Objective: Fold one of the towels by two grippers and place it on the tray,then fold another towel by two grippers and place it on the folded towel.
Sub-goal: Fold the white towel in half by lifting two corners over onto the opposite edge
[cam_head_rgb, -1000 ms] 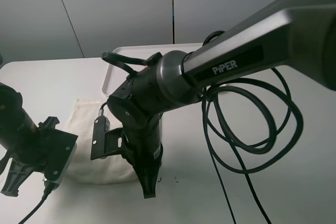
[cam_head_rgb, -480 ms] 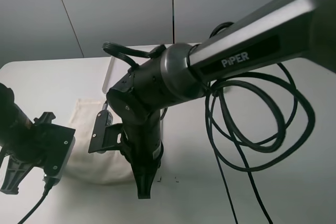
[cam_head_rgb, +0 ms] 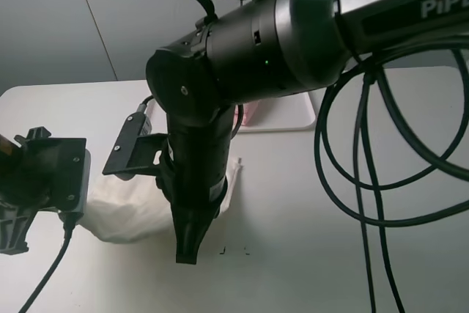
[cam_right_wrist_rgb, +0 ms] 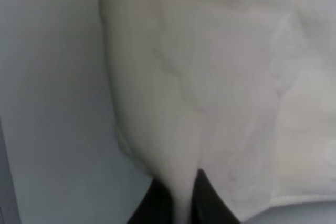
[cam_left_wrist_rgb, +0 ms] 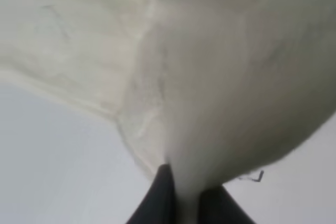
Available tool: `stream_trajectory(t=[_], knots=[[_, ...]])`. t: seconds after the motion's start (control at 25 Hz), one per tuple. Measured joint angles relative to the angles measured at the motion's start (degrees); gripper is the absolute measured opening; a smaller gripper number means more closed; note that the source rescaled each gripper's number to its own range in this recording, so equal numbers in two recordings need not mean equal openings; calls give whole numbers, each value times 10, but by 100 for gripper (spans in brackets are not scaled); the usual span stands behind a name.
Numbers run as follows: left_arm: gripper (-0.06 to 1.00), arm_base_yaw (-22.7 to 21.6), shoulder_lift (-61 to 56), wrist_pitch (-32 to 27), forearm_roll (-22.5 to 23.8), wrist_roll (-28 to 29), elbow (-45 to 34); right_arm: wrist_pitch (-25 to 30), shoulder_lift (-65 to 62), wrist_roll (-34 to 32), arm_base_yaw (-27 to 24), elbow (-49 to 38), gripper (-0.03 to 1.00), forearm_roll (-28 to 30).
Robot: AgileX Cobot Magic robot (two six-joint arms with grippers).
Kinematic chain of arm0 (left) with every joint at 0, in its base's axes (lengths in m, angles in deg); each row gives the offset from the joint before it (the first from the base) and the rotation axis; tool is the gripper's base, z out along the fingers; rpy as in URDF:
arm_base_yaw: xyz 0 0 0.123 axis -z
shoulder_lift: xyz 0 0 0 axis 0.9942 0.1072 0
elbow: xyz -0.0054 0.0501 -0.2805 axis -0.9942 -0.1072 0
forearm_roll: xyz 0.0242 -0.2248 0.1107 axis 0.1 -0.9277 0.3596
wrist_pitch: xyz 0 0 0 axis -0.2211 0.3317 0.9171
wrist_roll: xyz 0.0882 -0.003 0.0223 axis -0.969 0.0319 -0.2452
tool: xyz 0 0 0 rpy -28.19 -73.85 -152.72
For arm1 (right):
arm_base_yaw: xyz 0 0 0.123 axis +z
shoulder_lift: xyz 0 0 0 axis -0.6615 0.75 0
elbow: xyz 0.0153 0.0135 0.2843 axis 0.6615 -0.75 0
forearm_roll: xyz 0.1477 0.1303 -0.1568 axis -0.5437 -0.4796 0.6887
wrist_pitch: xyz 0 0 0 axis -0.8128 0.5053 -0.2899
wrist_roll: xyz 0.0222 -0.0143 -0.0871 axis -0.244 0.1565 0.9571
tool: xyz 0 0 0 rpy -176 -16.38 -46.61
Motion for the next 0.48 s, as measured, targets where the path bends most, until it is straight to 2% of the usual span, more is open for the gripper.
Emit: stream_trajectory(t=[0.28, 0.48], knots=[[4, 0, -24, 31, -4, 174, 0, -3, -4, -89, -25, 0, 0, -8], [4, 0, -24, 64, -4, 228, 0, -19, -4, -156, -52, 0, 0, 6]])
